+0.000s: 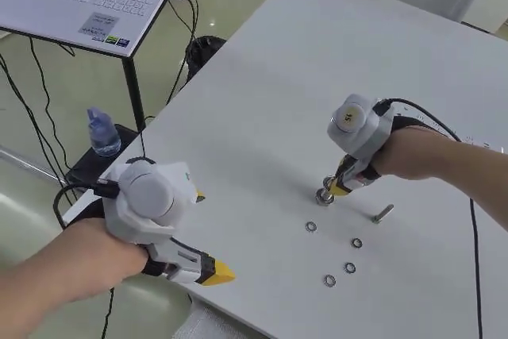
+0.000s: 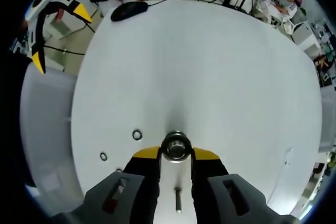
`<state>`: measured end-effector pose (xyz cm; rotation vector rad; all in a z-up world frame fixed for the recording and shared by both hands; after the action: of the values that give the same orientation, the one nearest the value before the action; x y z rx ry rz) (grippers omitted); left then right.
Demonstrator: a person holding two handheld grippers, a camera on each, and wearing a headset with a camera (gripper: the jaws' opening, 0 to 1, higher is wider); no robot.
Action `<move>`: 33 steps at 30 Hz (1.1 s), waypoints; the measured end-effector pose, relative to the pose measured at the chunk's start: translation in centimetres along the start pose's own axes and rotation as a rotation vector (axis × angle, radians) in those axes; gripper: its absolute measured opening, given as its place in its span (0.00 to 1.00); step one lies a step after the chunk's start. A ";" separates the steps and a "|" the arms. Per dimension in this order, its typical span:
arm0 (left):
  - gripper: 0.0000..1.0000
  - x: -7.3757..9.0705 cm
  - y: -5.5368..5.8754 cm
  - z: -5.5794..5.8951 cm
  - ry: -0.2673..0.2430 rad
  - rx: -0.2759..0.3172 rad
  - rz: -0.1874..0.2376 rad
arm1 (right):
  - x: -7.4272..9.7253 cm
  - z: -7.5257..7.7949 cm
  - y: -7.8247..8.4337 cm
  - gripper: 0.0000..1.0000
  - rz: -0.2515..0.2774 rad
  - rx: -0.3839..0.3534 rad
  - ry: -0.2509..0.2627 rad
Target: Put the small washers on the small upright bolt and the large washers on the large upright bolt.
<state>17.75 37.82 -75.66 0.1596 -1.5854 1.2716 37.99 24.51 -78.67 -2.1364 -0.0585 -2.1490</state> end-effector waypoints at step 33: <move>0.75 0.0 0.8 0.2 0.017 -0.002 -0.025 | -3.9 0.5 0.2 0.22 -0.017 -0.008 0.012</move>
<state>17.07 38.04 -76.13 0.1664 -1.5651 1.2495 38.51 24.58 -82.57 -2.1352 -0.0674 -2.1744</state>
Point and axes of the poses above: the centre of the closed fingertips' face, and the gripper's own axes: x roughly backward along the fingers, z roughly to its right, y roughly out of its underside, the point moved 3 cm from there along x, roughly backward along the fingers, and after that the axes turned 7 degrees about -z, right-handed, at the moved point
